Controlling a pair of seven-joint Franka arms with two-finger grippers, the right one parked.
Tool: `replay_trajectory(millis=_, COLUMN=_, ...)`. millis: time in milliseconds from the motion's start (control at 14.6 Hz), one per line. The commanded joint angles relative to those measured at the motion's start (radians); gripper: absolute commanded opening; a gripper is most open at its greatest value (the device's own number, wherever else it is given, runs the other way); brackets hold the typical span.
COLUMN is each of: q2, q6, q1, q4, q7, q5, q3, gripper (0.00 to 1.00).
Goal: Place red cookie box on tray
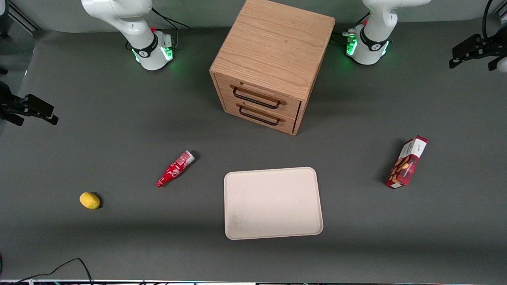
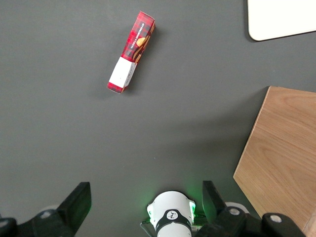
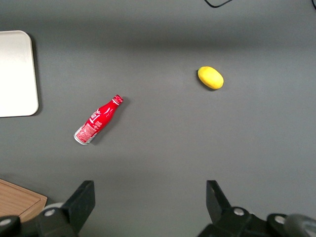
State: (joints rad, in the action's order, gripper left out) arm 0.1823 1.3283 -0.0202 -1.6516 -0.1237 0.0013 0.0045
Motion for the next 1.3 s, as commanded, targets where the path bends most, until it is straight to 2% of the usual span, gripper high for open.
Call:
replay_trajectory(millis=0, q2=-0.011, q6=-0.040, q1=0.009, q4=0.032, q7=0.004, q5=0.006, q3=-0.001, gripper=1.00)
replay_trajectory(millis=615, q2=-0.004, q6=-0.040, q1=0.002, q4=0.036, q7=-0.002, q5=0.003, q3=0.009, gripper=1.00)
replay_trajectory(millis=821, q2=-0.049, q6=-0.038, q1=0.000, q4=0.125, q7=-0.022, q5=0.005, q3=0.011, gripper=1.00)
replay_trajectory(millis=1026, q2=-0.128, q6=-0.034, q1=0.000, q4=0.217, q7=-0.158, q5=0.009, q3=0.055, gripper=1.00)
replay_trajectory(millis=1231, q2=-0.213, q6=0.009, q1=0.000, q4=0.213, q7=-0.396, q5=0.008, q3=0.100, gripper=1.00)
